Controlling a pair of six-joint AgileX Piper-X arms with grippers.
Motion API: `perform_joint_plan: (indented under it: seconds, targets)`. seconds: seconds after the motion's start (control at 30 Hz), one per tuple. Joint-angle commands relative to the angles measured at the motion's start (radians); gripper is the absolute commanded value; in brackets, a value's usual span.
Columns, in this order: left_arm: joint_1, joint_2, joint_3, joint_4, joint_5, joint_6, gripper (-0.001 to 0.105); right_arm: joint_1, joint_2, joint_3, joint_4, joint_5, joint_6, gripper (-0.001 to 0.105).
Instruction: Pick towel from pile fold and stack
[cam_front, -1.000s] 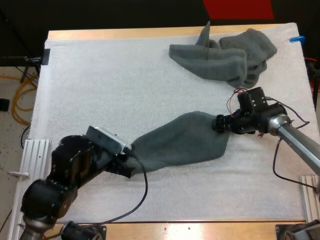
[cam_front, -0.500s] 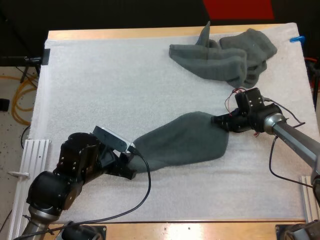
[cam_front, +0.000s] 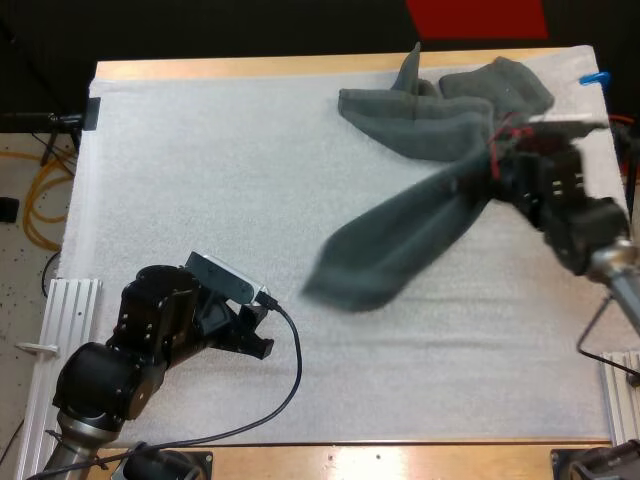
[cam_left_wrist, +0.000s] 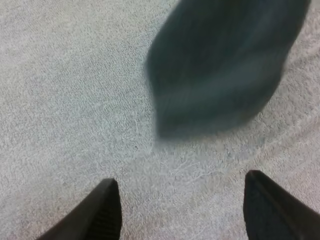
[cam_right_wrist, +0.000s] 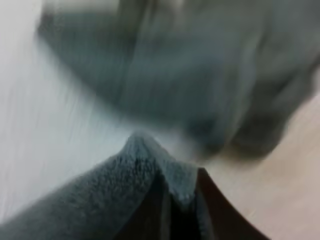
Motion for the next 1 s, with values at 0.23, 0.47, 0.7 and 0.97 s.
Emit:
perform_joint_plan:
  seconds: [0.23,0.47,0.7,0.97]
  targets:
    - [-0.003,-0.002,-0.004,-0.001,-0.003,-0.002,0.052,-0.05,-0.183,-0.154,0.014,0.1,-0.129,0.0]
    - [-0.003,-0.002,-0.004,-0.001,0.052,-0.002,0.052,0.048,-0.183,-0.116,0.144,-0.029,0.039,0.0]
    - [-0.003,-0.002,-0.004,-0.001,0.052,-0.002,0.052,0.311,-0.025,0.094,0.052,-0.118,0.191,0.0]
    - [-0.003,-0.002,-0.004,-0.001,0.052,-0.002,0.052,0.568,0.262,0.073,-0.121,-0.324,0.262,0.0]
